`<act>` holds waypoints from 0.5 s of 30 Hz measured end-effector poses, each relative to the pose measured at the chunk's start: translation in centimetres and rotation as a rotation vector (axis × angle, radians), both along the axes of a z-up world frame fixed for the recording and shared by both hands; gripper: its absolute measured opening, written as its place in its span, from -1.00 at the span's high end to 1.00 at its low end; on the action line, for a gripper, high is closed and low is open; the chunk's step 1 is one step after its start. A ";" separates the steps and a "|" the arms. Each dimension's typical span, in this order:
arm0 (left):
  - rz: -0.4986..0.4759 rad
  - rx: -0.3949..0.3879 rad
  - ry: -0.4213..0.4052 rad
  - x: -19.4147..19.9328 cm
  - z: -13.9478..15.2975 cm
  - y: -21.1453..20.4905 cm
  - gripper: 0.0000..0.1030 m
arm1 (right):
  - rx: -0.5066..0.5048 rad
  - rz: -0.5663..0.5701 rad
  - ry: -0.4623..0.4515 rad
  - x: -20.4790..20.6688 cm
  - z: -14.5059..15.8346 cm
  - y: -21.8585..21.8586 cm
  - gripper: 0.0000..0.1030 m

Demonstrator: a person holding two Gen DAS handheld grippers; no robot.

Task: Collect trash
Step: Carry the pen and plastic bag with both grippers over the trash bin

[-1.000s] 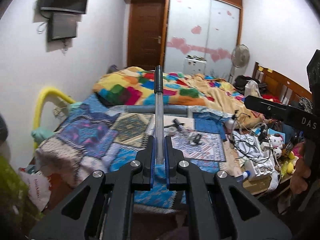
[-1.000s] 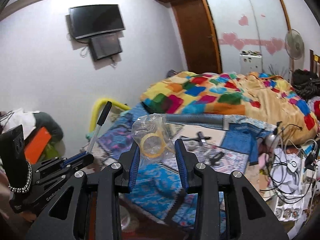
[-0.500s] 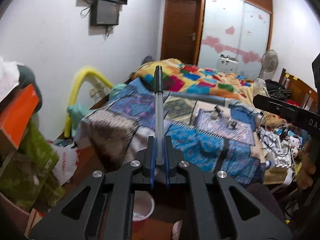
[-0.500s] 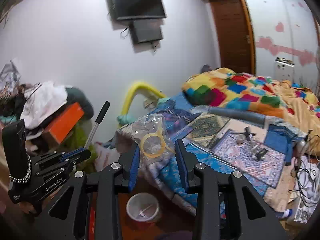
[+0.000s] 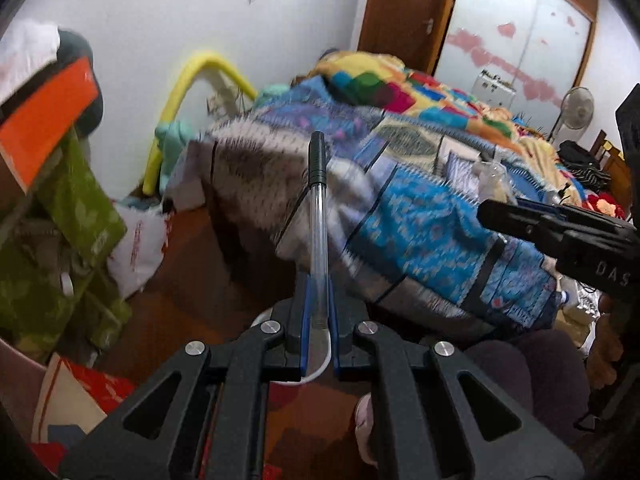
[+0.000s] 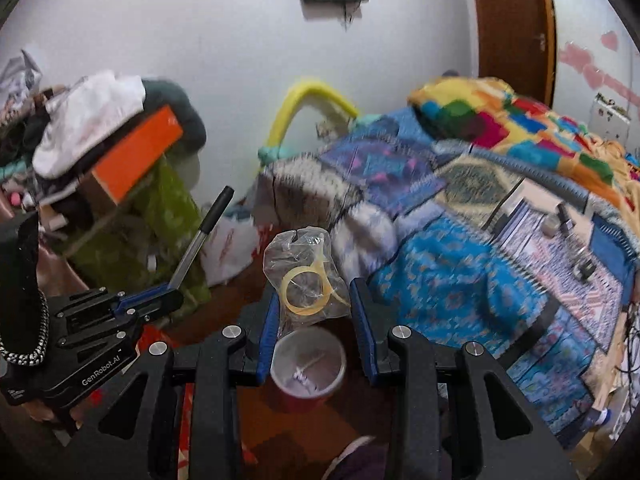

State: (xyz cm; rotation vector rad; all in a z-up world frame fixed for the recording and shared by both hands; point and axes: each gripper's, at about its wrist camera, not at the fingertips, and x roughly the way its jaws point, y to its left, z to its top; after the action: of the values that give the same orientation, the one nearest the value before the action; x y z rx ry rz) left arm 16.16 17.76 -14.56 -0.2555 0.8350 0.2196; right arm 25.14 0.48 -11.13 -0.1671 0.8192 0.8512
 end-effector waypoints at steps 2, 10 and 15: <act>0.008 -0.016 0.032 0.4 -1.5 0.6 0.86 | -0.036 0.014 0.031 0.4 -1.8 1.2 0.39; 0.038 -0.115 0.163 2.6 -8.0 3.0 0.86 | -0.153 0.067 0.143 1.9 -8.1 5.0 0.39; 0.055 -0.170 0.254 4.1 -12.3 4.2 0.86 | -0.215 0.102 0.236 3.3 -12.2 7.3 0.39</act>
State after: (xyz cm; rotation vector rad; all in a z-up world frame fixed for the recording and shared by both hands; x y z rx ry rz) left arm 20.24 21.96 -26.88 -0.4162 1.1008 0.2363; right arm 28.40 7.75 -23.36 -0.3038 1.1319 0.8882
